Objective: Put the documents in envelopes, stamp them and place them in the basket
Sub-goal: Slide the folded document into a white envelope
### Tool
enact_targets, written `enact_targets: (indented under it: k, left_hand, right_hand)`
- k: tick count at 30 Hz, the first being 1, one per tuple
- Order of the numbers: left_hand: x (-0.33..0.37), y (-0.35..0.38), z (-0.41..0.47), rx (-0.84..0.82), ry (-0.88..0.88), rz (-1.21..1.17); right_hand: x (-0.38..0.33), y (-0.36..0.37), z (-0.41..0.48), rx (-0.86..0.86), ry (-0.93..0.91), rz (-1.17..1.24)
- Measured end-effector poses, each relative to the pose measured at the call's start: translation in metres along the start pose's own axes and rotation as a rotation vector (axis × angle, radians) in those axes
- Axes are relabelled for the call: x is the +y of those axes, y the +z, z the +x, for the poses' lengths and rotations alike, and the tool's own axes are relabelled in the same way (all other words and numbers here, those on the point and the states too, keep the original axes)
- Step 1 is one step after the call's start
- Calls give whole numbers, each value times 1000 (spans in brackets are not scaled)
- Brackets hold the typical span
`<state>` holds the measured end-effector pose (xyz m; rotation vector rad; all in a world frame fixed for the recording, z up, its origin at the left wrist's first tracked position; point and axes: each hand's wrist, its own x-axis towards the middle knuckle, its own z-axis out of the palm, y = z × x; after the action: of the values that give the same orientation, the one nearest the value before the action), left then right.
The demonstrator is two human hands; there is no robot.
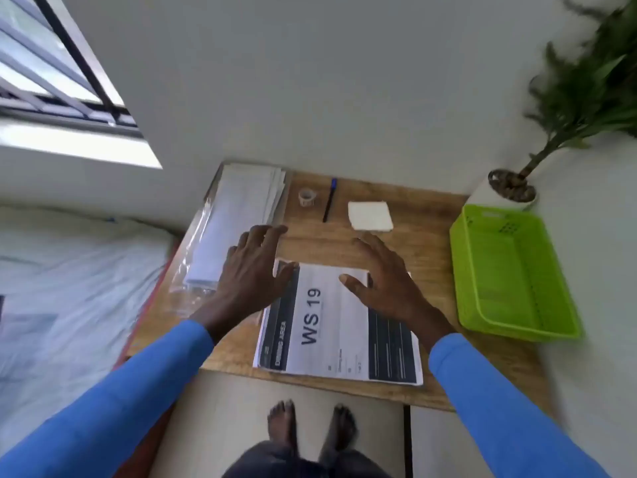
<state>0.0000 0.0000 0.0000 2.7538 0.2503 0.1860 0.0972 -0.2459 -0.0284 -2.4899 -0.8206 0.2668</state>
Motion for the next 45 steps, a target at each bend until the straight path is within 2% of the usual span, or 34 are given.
enact_targets:
  k: [6,9,13,15,19,22,26,30,33,37,40,42,43,45]
  left_hand:
    - [-18,59,-49,-63,-214,-76]
    - [-22,78,-53,-33,-228,-145]
    - [-16,83,-34,115,-170,-220]
    - [-14,81,-16,143,-132,-229]
    - [-19,78,15,150,6,-91]
    - [-24,75,30,130,113,-14]
    - [-31,85,43,260,242,136]
    - [-41,100,36,414,384,326]
    - [-37,88,33,508,383,302]
    - [-17,74,37,604,413,309]
    - [2,72,38,648,508,248]
    - [13,75,38,614,583,226]
    - [17,78,37,566,628,226]
    - [19,91,33,471,710,222]
  right_hand:
    - [24,65,-16,-114,-25,-150]
    - [32,87,-20,-37,6,-249]
    - [20,92,-21,127,274,-331]
    - [11,86,-17,136,314,-467]
    - [3,50,-6,36,264,-590]
    - [15,31,2,-35,155,-650]
    - [45,40,10,61,9,-704]
    - [73,57,8,237,-73,-541]
    - [75,50,7,347,-95,-373]
    - [88,57,18,551,-88,-33]
    - [96,47,26,653,-75,402]
    - [93,35,21,664,-58,663]
    - [94,31,19,657,-69,706]
    - [96,25,16,653,-93,618]
